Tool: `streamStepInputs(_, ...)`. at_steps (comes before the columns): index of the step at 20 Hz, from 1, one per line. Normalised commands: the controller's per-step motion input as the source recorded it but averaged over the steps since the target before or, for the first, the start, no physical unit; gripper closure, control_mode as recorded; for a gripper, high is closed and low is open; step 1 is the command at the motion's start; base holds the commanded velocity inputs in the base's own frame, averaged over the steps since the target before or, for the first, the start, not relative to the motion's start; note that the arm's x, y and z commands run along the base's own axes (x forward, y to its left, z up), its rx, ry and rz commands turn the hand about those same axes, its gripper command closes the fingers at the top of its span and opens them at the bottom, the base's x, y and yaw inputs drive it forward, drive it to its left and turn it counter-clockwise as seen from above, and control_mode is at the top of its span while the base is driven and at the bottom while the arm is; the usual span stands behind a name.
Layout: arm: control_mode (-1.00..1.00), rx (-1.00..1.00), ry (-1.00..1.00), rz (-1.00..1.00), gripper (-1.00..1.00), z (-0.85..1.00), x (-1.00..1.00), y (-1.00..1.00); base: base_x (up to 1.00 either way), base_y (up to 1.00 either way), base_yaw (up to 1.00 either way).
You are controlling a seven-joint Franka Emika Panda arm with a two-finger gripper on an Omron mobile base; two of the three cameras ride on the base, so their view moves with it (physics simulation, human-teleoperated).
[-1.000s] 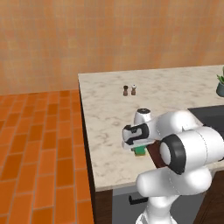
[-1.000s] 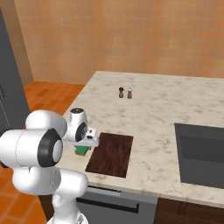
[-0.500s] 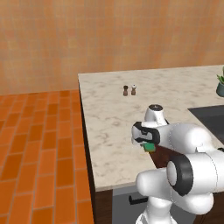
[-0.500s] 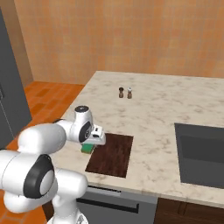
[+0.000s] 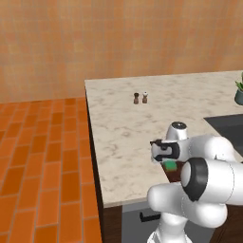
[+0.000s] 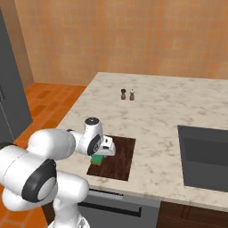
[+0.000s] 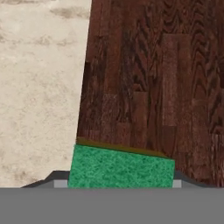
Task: Pick up the sponge from the counter and clean the cutting board by briefly scrubbing or pressing down on the cutting board. Once finished, release the sponge.
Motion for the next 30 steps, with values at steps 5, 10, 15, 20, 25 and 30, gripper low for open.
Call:
streamStepInputs(5, -1.0, 0.0, -0.04, 0.0, 1.0, -0.19, 0.15, -0.04, 0.0, 0.0, 0.0)
streamStepInputs(10, -1.0, 0.04, -0.12, 0.0, 1.0, 0.0, 0.5, -0.07, 0.0, 0.0, 0.0)
streamStepInputs(15, -1.0, 0.02, -0.05, 0.0, 1.0, 0.03, 0.57, -0.1, 0.0, 0.0, 0.0)
streamStepInputs(20, -1.0, 0.0, 0.0, -0.02, 1.0, 0.02, 0.65, -0.13, 0.0, 0.0, 0.0)
streamStepInputs(25, -1.0, 0.0, 0.0, 0.0, 1.0, 0.0, 0.36, -0.35, 0.0, 0.0, 0.0)
streamStepInputs(30, -1.0, 0.0, -0.02, 0.0, 1.0, -0.03, 0.0, -0.62, 0.0, 0.0, 0.0)
